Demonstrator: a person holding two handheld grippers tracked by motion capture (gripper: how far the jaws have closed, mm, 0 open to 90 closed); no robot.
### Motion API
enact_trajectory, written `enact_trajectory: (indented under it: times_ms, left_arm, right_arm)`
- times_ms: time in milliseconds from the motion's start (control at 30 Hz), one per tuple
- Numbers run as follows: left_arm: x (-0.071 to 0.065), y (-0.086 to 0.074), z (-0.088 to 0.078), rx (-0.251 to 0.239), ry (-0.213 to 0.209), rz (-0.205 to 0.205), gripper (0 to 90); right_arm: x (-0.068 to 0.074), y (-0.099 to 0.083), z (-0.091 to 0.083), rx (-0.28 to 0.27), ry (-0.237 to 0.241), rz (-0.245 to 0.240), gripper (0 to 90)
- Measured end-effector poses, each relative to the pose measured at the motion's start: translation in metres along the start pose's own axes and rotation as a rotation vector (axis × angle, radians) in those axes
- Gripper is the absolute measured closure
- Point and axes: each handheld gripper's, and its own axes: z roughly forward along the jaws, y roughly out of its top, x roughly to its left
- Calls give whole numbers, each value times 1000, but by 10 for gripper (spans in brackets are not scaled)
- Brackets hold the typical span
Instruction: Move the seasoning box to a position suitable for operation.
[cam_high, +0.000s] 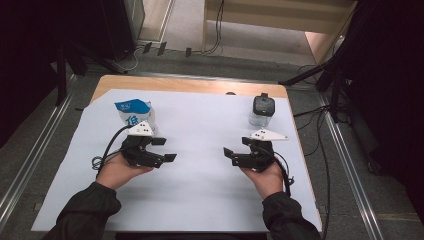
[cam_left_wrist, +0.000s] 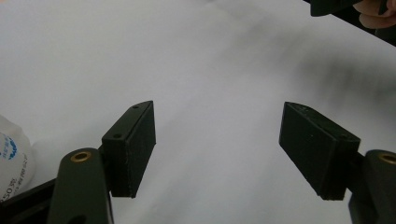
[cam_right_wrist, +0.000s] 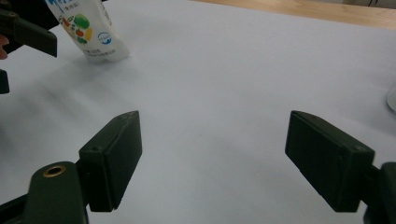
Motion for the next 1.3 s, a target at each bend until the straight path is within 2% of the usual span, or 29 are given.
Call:
enact_trajectory:
  times_ms: [100,300,400,433,467,567,800,867,900,1033,1300]
  left_arm:
    - [0,0,0,6,-4,-11,281]
    - [0,0,1,13,-7,-6,274]
    - [1,0,-1,23,17,-2,250]
    - [2,0,-2,23,18,-6,248]
    - [3,-1,-3,16,23,-11,243]
    - [4,-1,-4,20,19,-13,242]
    - [3,-2,-4,28,24,-8,238]
    - [2,-2,-6,9,17,-12,270]
    - [2,-2,-7,1,14,-10,315]
    - [1,-2,-10,-6,18,-7,315]
    - [3,-6,-10,41,19,-26,316]
  right_arm:
    - [-2,1,-1,-9,-9,16,155]
    - [-8,2,-4,-31,-40,38,136]
    - [-11,2,-4,-25,-50,47,99]
    - [-12,2,-4,-18,-53,50,66]
    - [-12,2,-1,-5,-81,49,5]
    - [-12,2,0,1,-103,42,0]
    - [-18,3,2,1,-115,54,0]
    - [-20,3,3,9,-104,56,0]
    - [-22,3,4,14,-111,63,0]
    - [-24,4,4,-1,-111,69,0]
    - [-32,7,4,-7,-154,94,0]
